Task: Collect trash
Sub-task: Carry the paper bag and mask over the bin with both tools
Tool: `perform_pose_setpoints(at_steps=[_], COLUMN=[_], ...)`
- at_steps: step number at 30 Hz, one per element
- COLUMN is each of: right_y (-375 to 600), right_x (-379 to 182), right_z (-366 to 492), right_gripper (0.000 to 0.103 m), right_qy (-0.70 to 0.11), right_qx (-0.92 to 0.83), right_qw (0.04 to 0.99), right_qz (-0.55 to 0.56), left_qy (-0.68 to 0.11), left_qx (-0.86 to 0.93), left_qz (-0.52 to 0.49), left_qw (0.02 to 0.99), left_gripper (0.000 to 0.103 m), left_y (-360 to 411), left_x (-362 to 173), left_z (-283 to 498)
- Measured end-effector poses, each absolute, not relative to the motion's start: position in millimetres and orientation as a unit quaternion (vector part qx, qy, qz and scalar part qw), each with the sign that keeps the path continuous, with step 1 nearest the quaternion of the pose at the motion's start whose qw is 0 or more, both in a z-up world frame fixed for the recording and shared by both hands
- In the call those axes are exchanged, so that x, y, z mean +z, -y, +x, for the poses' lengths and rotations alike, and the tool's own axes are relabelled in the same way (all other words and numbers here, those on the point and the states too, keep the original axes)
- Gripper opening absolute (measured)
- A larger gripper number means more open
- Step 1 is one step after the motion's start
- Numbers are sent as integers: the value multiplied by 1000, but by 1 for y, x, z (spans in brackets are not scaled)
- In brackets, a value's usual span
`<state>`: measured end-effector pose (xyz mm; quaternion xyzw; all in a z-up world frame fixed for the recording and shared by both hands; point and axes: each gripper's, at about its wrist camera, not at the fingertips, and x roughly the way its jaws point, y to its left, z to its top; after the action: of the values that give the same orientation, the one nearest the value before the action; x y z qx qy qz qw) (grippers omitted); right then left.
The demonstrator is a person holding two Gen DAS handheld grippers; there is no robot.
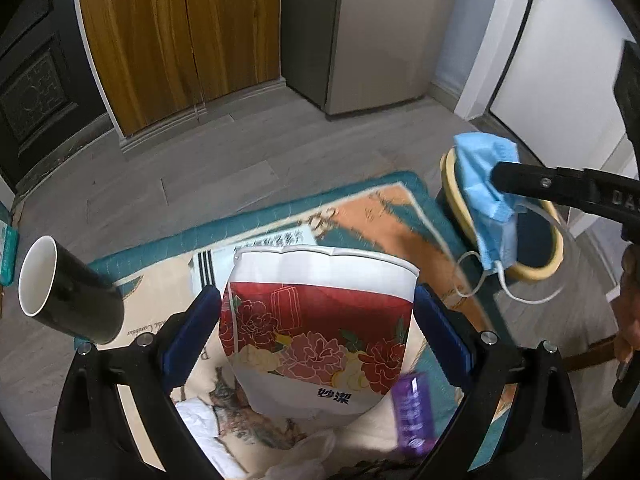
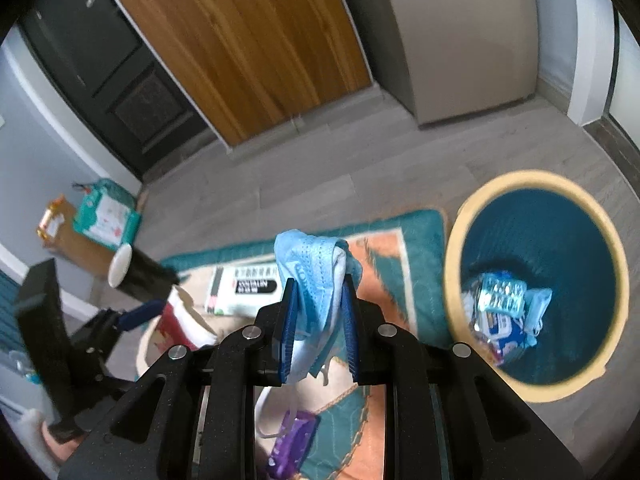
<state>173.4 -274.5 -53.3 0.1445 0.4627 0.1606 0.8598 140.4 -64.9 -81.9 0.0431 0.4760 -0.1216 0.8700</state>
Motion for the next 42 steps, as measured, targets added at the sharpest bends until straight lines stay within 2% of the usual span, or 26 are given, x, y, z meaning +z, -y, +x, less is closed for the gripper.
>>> perform_pose_setpoints(at_steps=[20,29,35,42], right_y=[380,438,482,485], right_x=[-36,-29,-62,-98], right_z=[168,158,165,175], right_gripper=[23,23,23,23], right_qy=[-427,-411,-429,-464], right_qx=[90,34,0,-24], right_qw=[874,888,862,840], right_qz=[215,204,270,281], left_qy=[-443,-429,-422,-404], left_qx=[-166,-205,-258,-292], left_qz=[59,90,115,132], left_qw=[879,875,862,857], left_gripper=[94,94,95,95], left_y=[153,201,240,279], left_x=[-70,-74,-85,-103], left_z=[154,146,147,156])
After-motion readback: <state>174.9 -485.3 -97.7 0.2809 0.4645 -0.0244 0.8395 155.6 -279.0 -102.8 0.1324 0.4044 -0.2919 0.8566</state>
